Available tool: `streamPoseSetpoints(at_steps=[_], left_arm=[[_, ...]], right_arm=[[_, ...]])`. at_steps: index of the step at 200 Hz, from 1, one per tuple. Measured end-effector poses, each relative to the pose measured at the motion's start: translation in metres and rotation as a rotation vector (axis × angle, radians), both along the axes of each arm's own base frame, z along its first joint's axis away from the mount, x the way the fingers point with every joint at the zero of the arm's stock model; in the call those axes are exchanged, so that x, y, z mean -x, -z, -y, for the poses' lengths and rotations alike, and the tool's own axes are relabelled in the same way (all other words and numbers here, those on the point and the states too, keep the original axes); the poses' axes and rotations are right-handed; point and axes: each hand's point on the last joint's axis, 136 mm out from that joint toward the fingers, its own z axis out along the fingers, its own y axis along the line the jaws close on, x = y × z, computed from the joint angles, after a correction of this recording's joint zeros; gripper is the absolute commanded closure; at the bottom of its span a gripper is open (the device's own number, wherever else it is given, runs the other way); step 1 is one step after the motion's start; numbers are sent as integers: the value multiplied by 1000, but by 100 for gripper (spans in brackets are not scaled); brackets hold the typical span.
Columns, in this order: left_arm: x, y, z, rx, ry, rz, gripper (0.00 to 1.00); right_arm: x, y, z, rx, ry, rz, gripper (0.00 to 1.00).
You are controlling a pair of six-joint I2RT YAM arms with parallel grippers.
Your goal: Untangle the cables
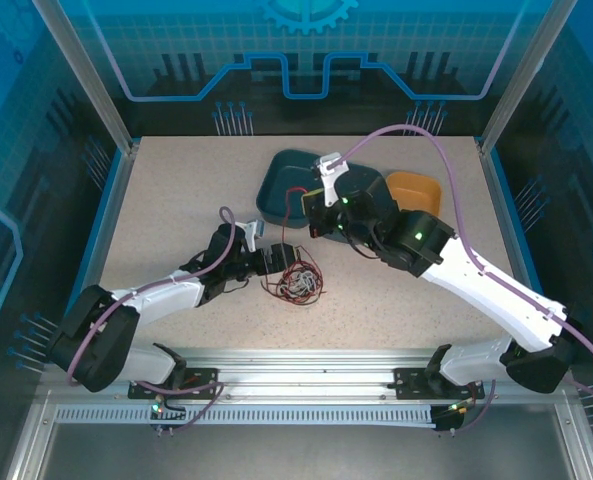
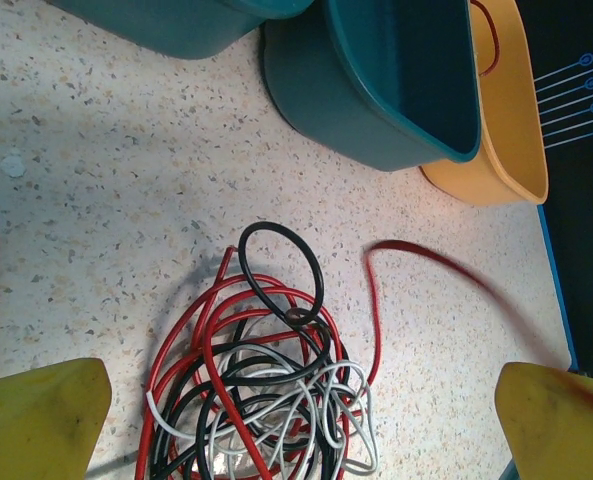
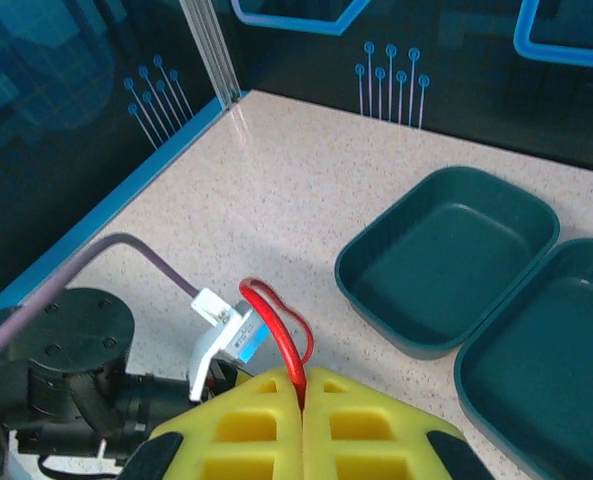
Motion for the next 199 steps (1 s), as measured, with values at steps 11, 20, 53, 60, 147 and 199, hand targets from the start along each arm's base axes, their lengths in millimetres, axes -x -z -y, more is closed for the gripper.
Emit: streamPoseSetpoints(at_steps=[11, 20, 53, 60, 147, 199], left_arm=[[0, 0, 0, 0, 0, 0, 1], [0, 0, 0, 0, 0, -1, 1], [0, 1, 0, -2, -1, -3, 1], [0, 1, 0, -2, -1, -3, 1], [-3, 4, -8, -38, -42, -1, 1], [-2, 8, -11, -55, -52, -15, 1]], right_arm=[[1, -9, 1, -10, -2, 13, 100], [2, -16, 3, -15, -5, 25, 100], [5, -43, 10, -30, 0, 72, 100], [5, -48, 12, -31, 4, 81, 100], [23, -105, 53, -50, 53, 164, 100], [34, -119, 77, -39, 86, 197, 100]])
